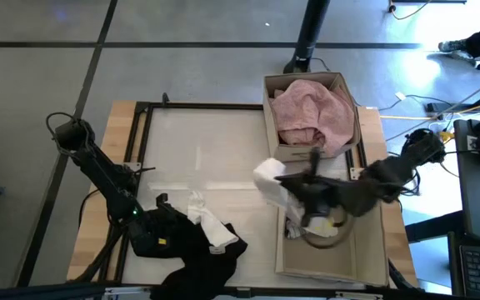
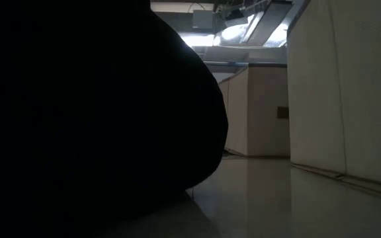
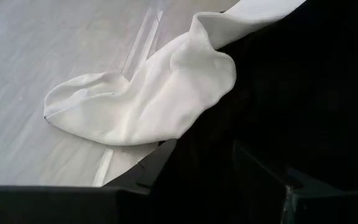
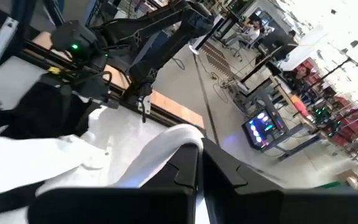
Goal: Sort clothes
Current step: Put the white sock into the bottom laundry organizer
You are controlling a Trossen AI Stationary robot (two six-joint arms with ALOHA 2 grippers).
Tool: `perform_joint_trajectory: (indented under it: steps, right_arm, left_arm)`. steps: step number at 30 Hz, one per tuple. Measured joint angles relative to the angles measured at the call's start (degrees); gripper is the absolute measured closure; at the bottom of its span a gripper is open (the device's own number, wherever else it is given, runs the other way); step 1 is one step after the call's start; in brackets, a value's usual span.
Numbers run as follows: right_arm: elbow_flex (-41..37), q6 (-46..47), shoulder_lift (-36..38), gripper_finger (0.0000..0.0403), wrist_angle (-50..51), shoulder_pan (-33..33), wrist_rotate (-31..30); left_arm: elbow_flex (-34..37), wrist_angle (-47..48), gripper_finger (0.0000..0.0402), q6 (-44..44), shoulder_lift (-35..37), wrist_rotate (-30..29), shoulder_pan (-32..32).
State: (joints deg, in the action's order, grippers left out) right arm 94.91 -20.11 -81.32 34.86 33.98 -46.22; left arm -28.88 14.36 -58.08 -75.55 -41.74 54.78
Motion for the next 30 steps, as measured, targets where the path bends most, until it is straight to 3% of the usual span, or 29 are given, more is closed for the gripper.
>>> perform_joint_trajectory:
  steps: [5, 13, 21, 30]
  right_arm:
    - [0.0, 10.86, 3.57, 0.0384, 10.54, 5.26, -3.55]
    - [0.0, 32.34, 4.77, 0.0384, 27.79, 10.65, -3.27]
    - [-1.46, 53.27, 4.57, 0.0384, 42.88, 13.74, 0.92]
    - [-12.28, 69.15, 4.57, 0.0384, 42.77, 14.79, 11.83]
  left_arm:
    - [0.0, 0.0, 0.0256, 0.0, 0.0, -0.01, -0.02]
    - [0.0, -0.01, 0.0256, 0.0, 0.0, -0.04, 0.0]
    - [0.0, -0.01, 0.0256, 0.0, 0.0, -0.81, -0.01]
    - [0.0, 0.0, 0.0256, 0.0, 0.0, -0.89, -0.01]
